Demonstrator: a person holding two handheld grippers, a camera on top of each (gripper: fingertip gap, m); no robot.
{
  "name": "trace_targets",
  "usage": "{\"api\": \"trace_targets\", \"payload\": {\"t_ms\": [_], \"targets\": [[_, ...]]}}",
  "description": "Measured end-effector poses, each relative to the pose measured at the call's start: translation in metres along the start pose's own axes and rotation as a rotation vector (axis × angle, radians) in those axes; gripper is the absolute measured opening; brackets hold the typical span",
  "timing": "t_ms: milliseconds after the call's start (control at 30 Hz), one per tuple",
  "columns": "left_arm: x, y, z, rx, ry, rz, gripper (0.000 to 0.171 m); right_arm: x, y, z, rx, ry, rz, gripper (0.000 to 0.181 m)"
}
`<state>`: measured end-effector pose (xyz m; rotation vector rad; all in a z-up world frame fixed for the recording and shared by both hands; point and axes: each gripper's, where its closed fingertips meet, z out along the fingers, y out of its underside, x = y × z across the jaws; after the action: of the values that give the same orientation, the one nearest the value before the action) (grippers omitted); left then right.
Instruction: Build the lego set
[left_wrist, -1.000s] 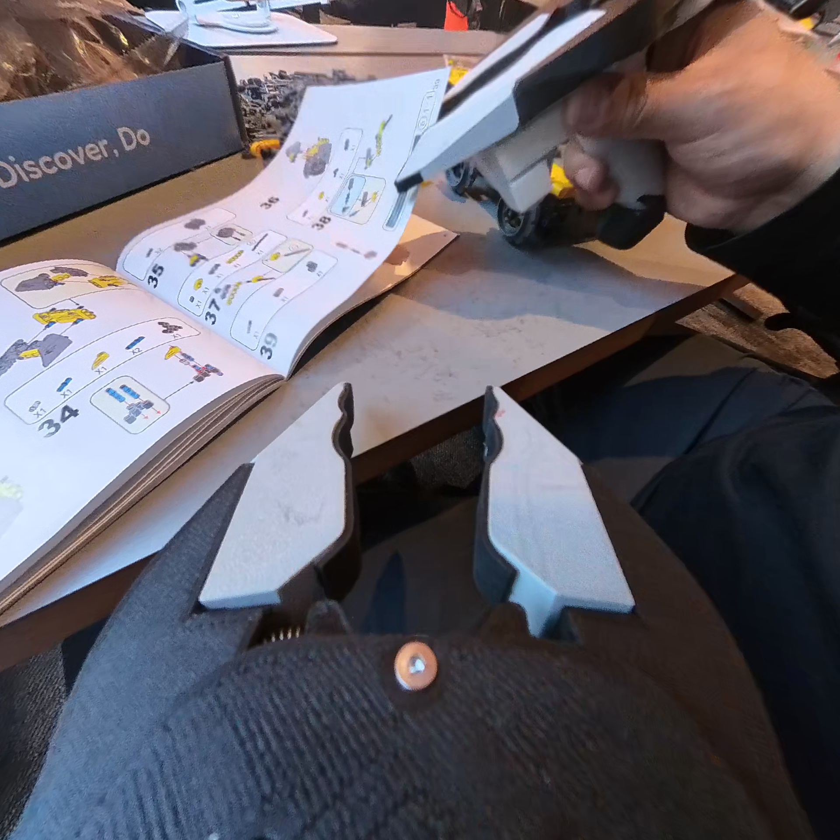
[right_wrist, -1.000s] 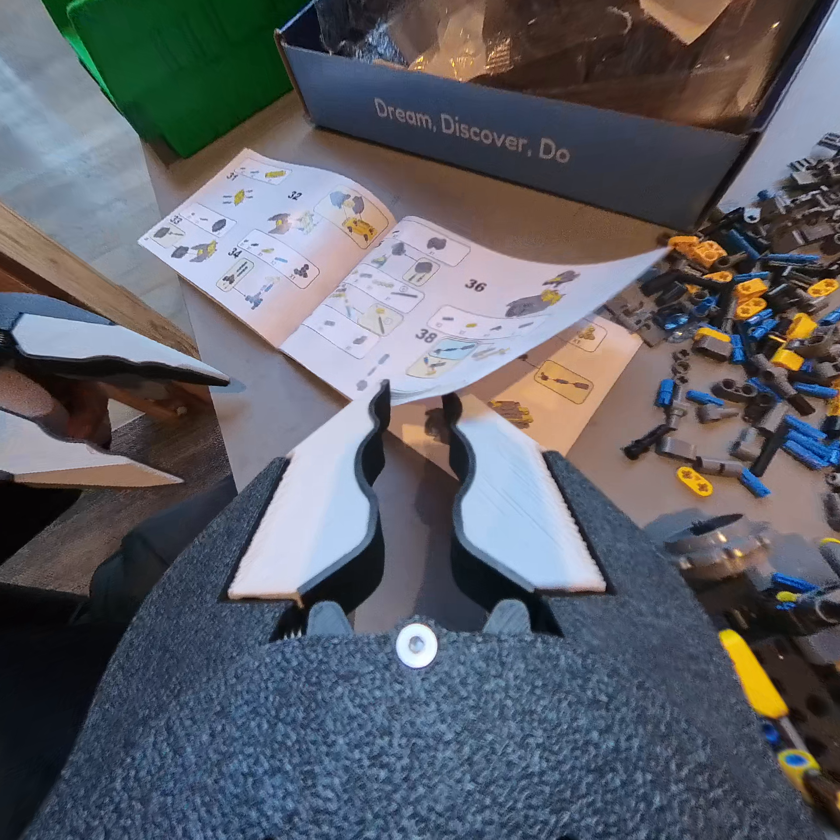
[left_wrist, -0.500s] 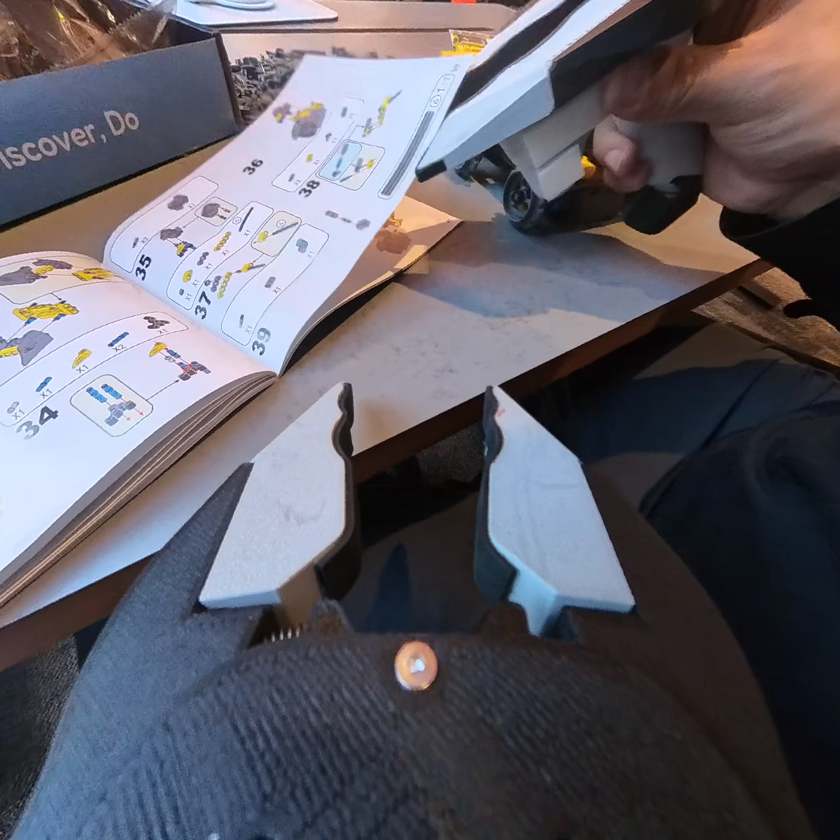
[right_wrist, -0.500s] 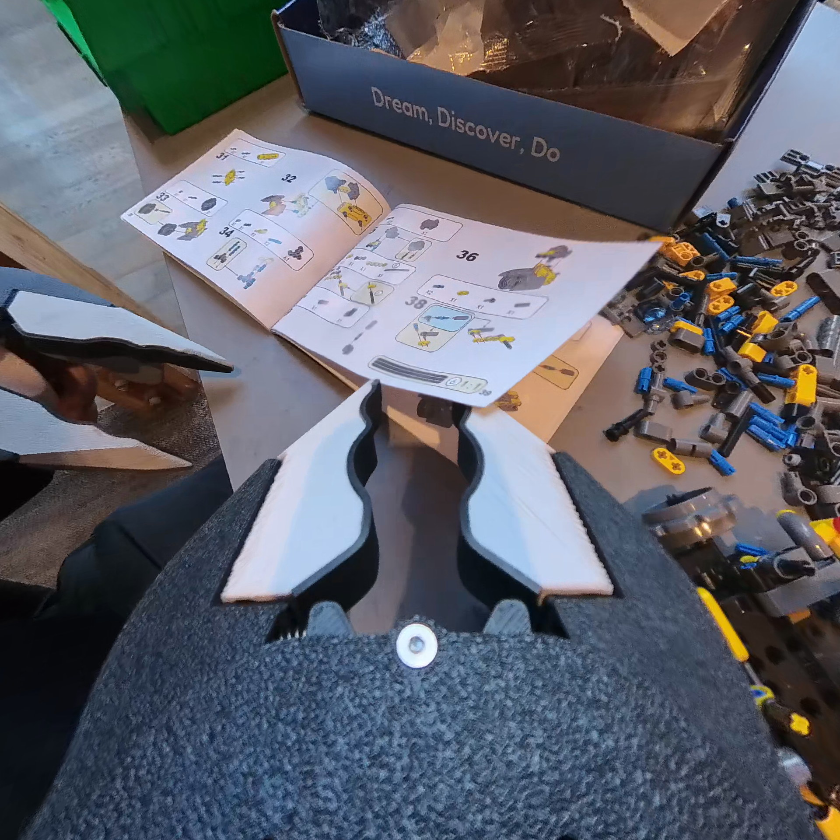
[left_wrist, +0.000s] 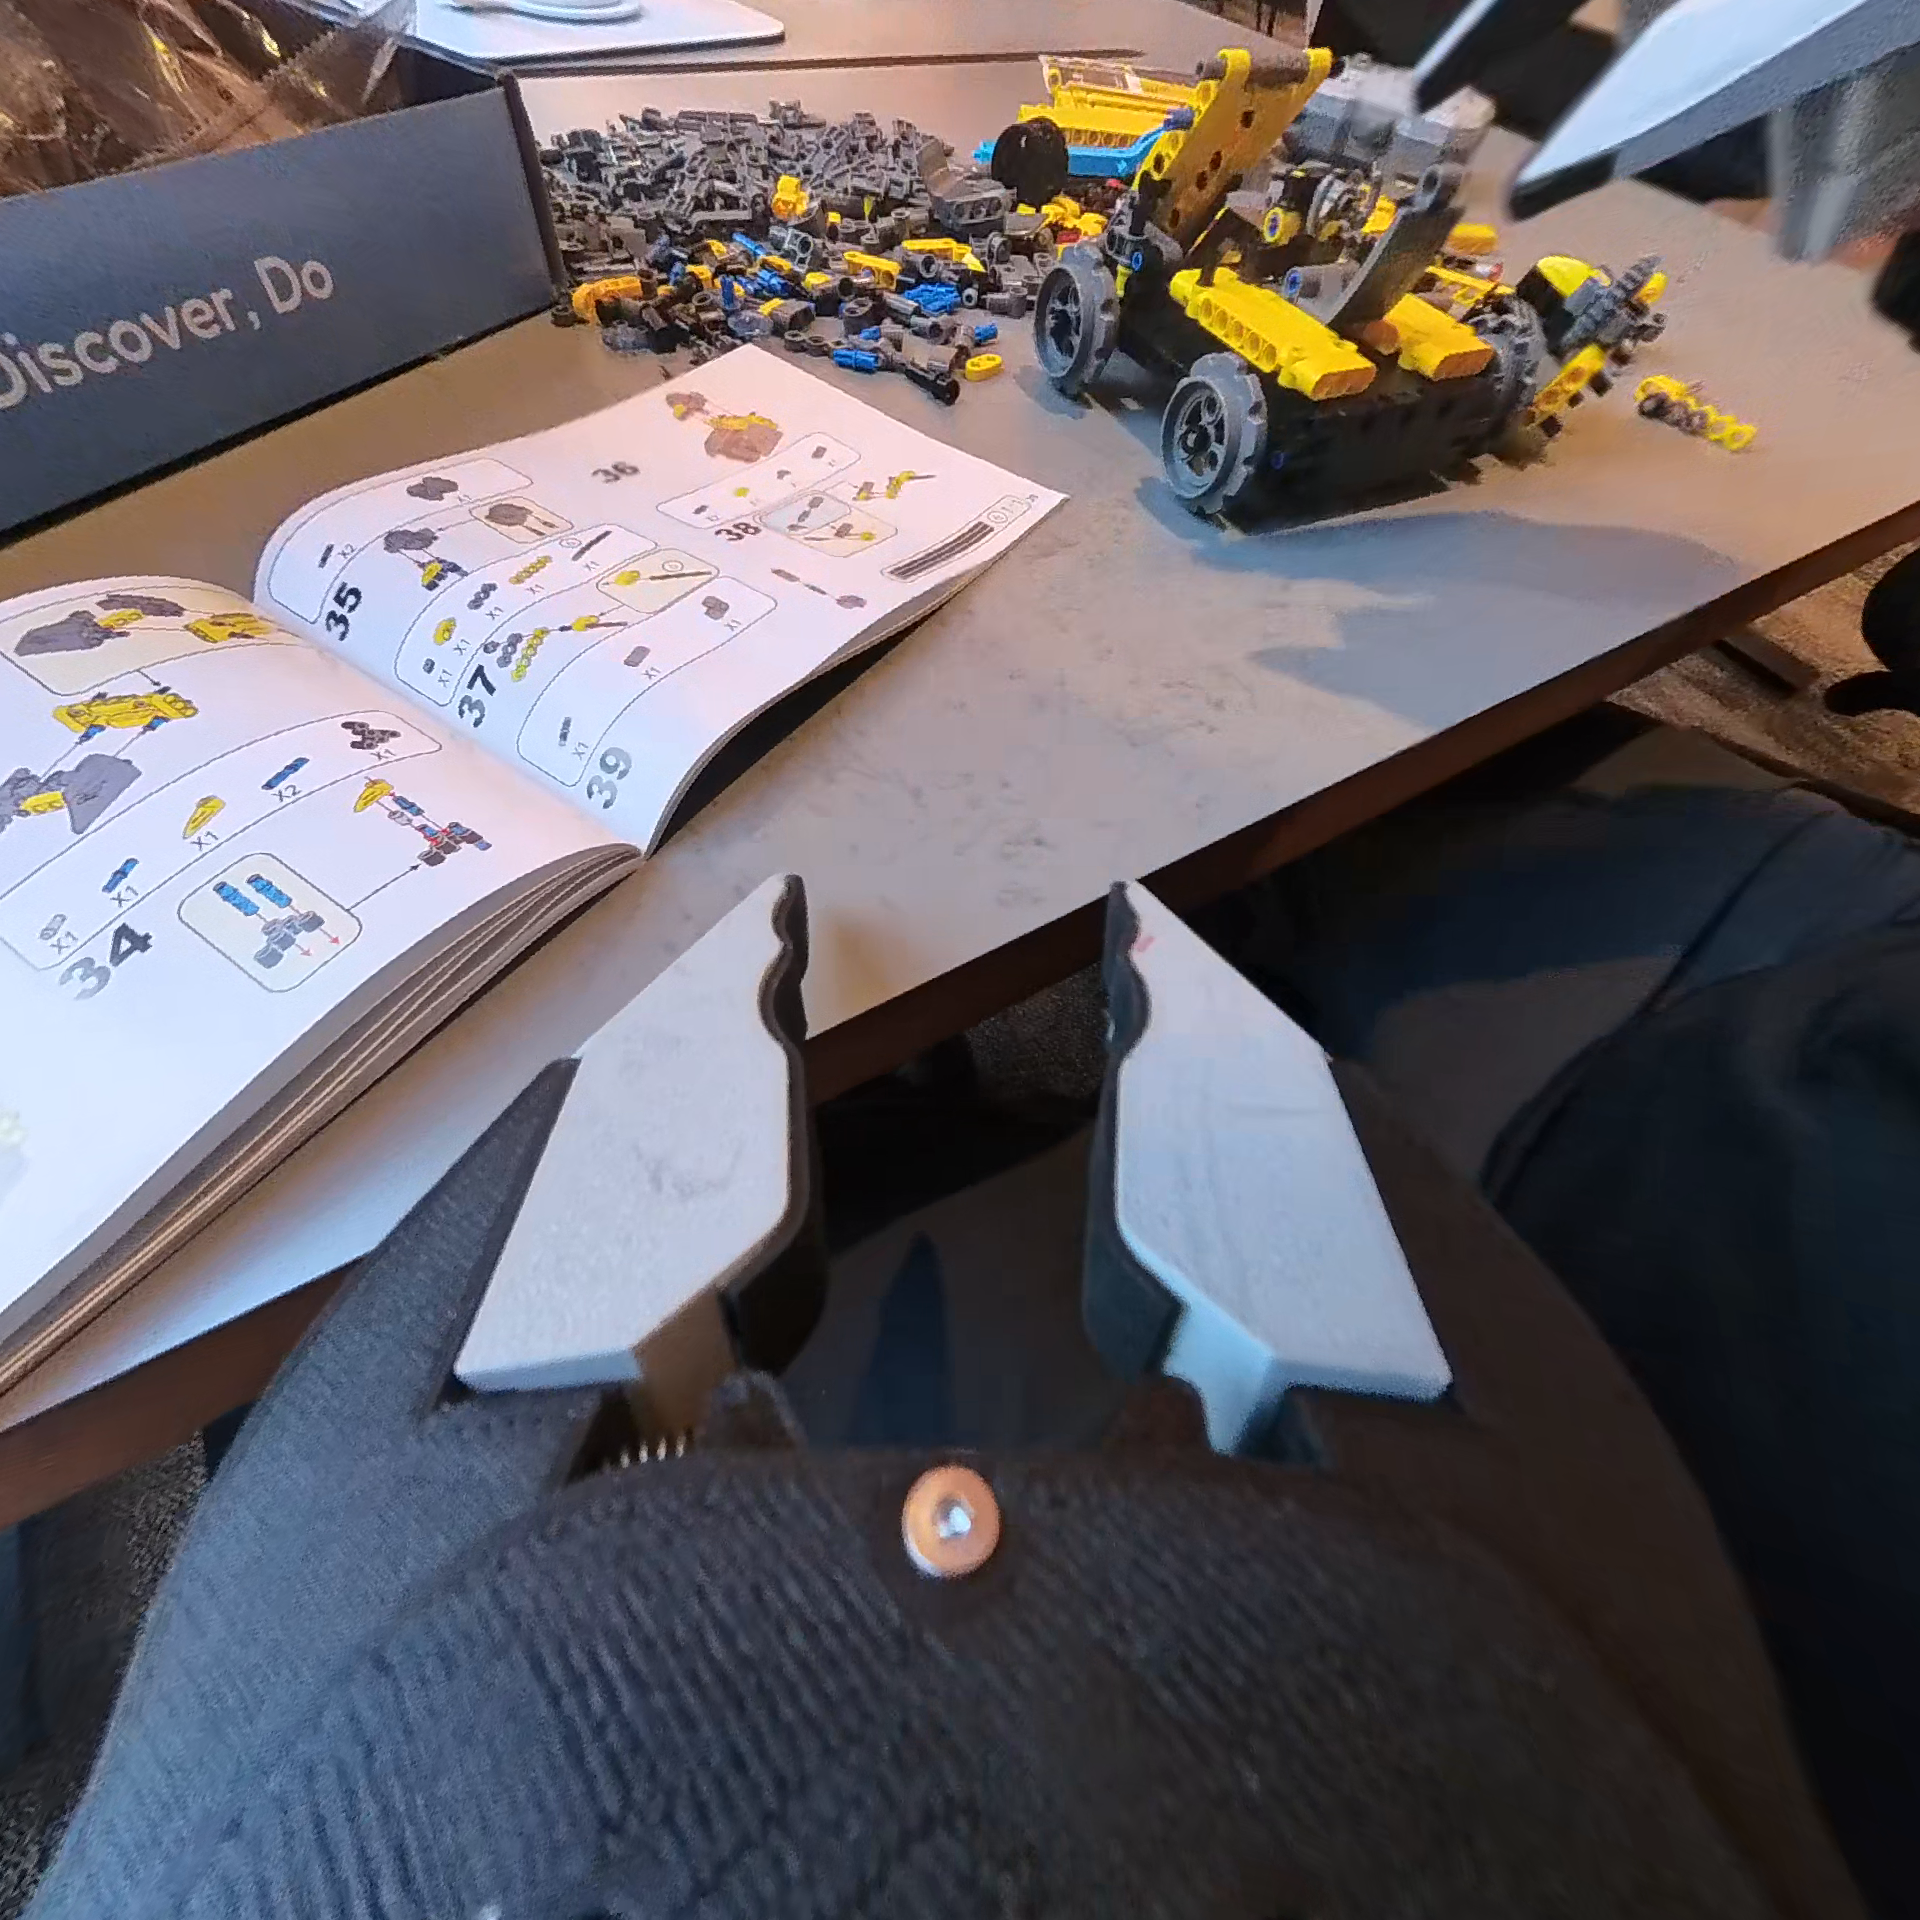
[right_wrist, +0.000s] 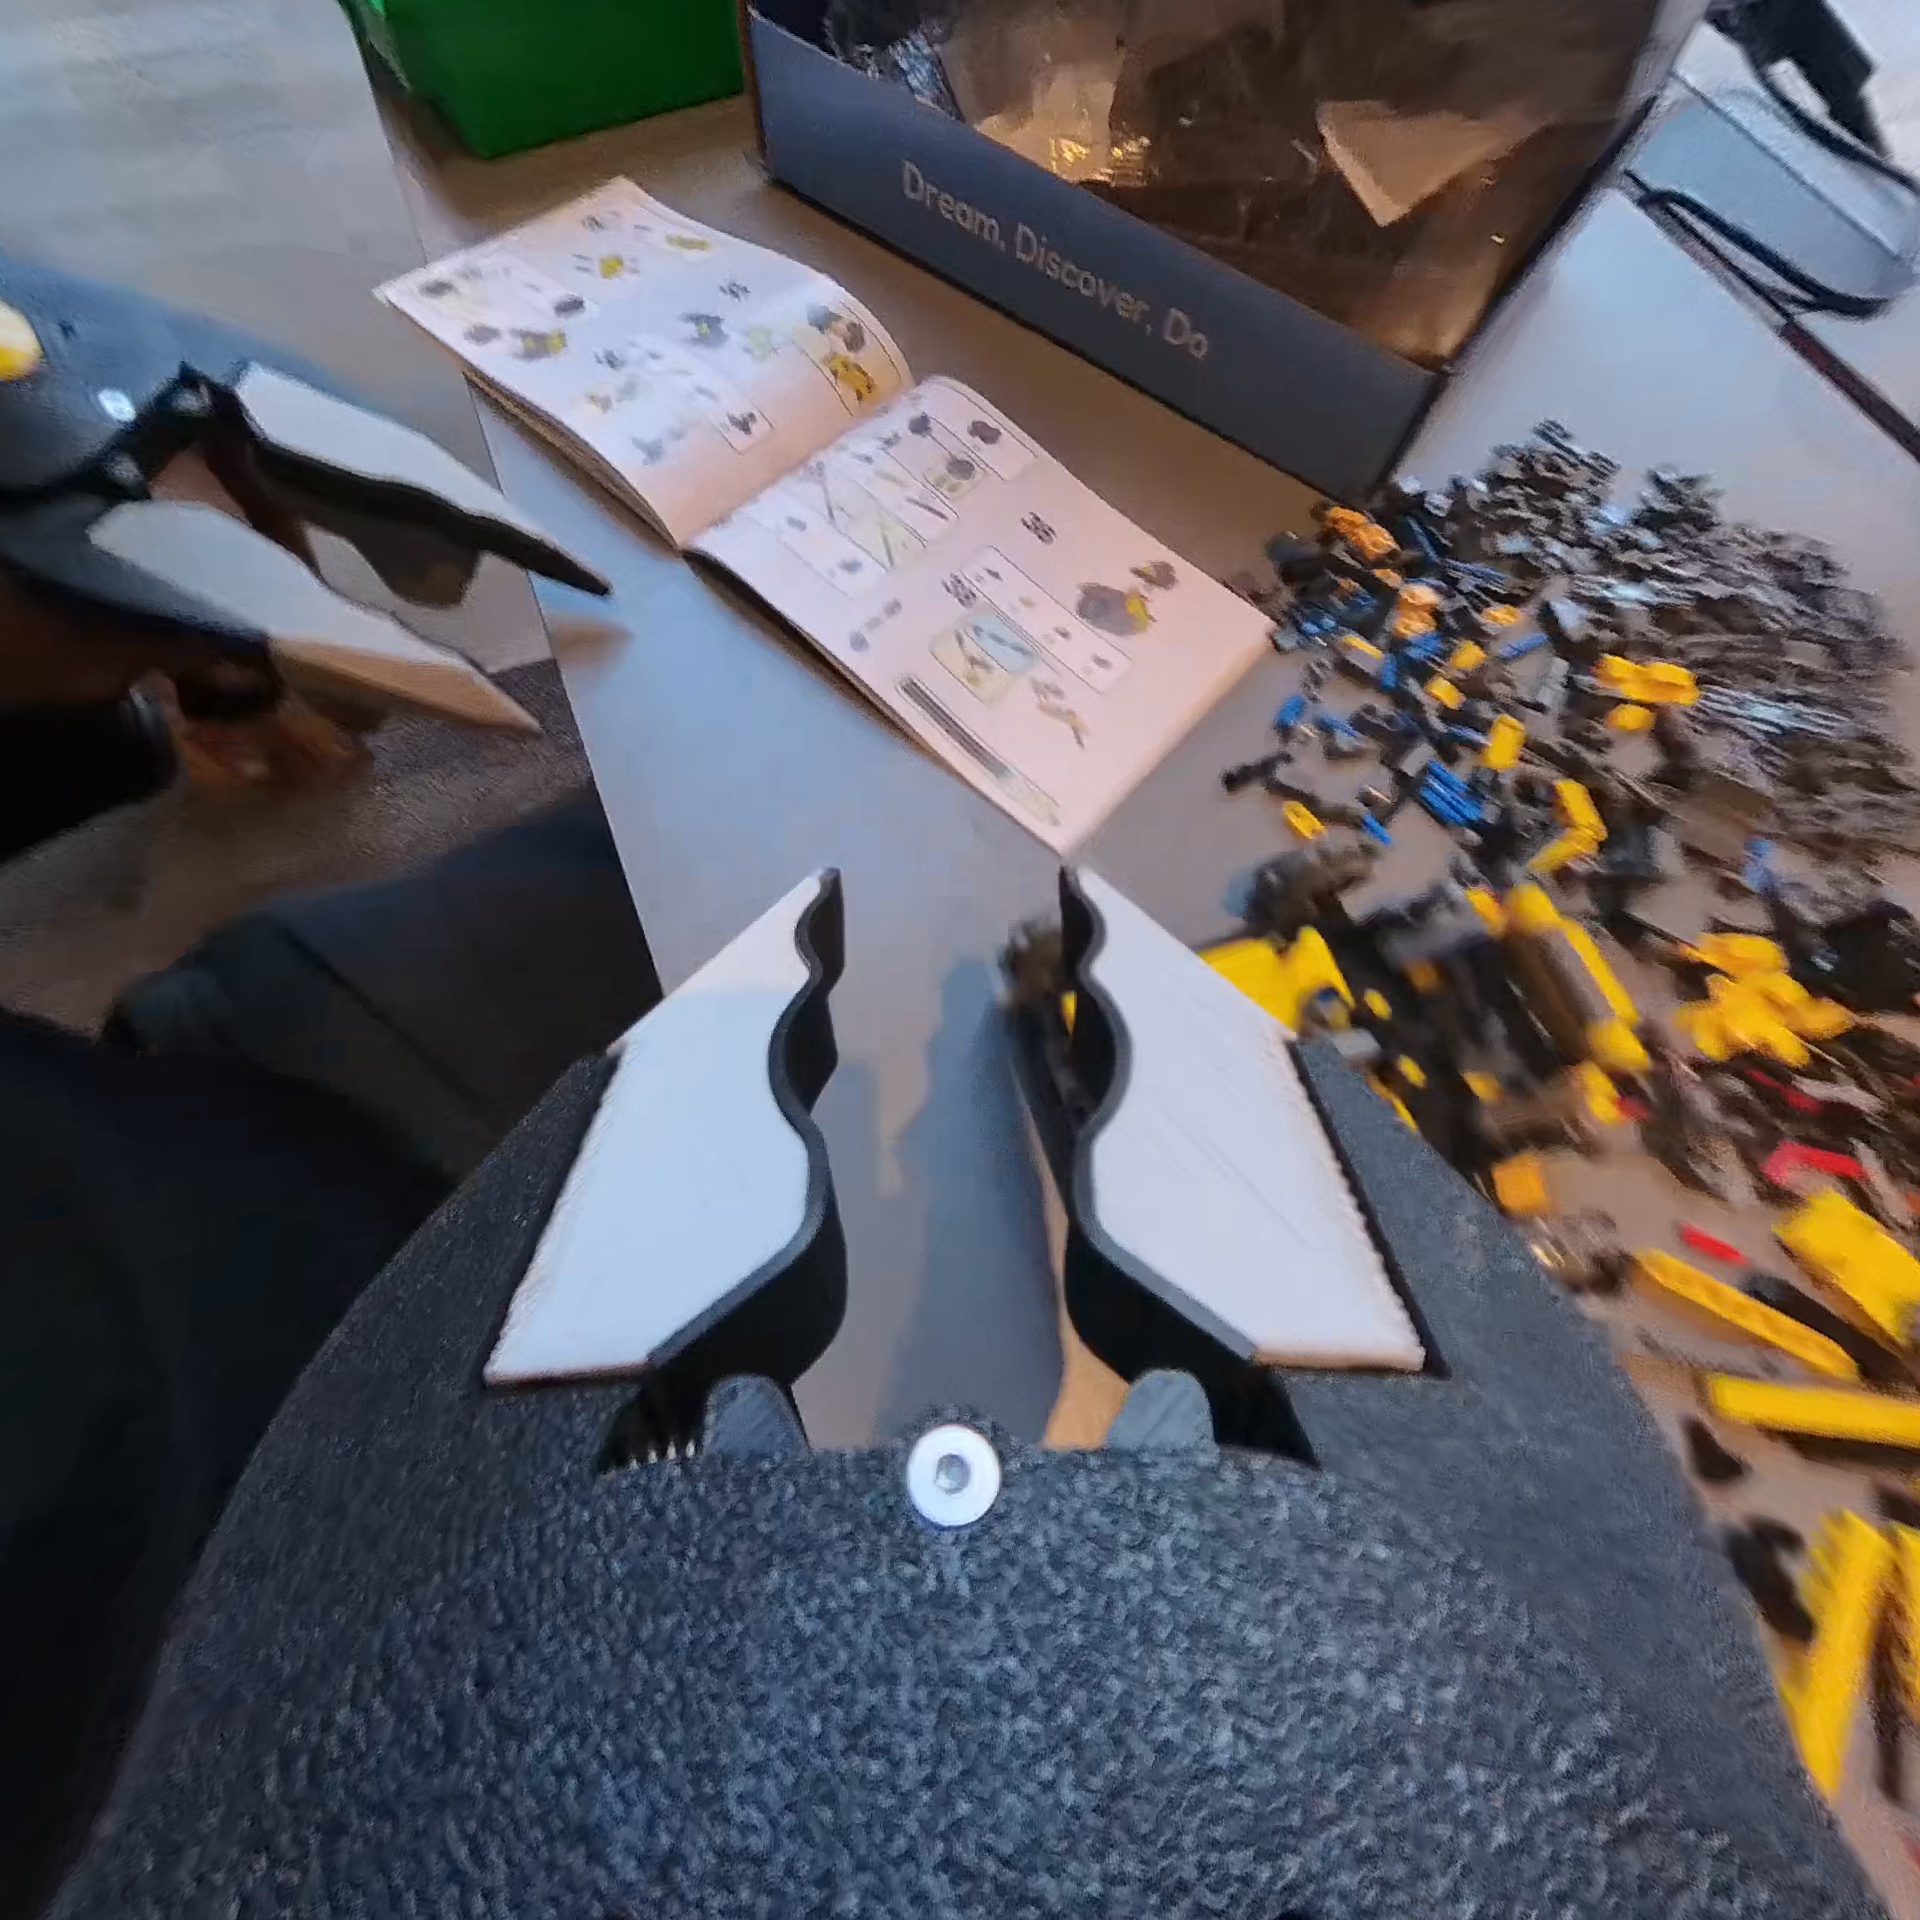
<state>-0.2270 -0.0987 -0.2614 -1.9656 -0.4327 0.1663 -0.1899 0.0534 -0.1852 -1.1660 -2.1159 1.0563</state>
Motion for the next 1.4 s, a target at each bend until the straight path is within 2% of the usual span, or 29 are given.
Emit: {"api": "trace_targets", "payload": {"t_ms": [333,567,900,1067,1233,1400], "targets": [[0.005,-0.005,0.005,0.004,-0.009,0.03,0.057,0.066,0.118,-0.107,-0.12,0.139,0.048,0.043],[0.022,-0.013,0.023,-0.008,0.011,0.114,0.057,0.095,0.178,-0.134,-0.137,0.167,0.1,0.05],[0.045,-0.022,0.05,-0.018,0.03,0.163,0.056,0.094,0.2,-0.128,-0.196,0.035,-0.01,0.059],[0.055,-0.026,0.058,-0.016,0.036,0.17,0.056,0.093,0.206,-0.122,-0.196,-0.022,0.019,0.055],[0.061,-0.027,0.062,-0.015,0.037,0.171,0.055,0.085,0.207,-0.125,-0.189,0.001,0.028,0.044],[0.064,-0.029,0.065,-0.009,0.043,0.17,0.055,0.077,0.206,-0.127,-0.189,0.025,0.043,0.044]]}}
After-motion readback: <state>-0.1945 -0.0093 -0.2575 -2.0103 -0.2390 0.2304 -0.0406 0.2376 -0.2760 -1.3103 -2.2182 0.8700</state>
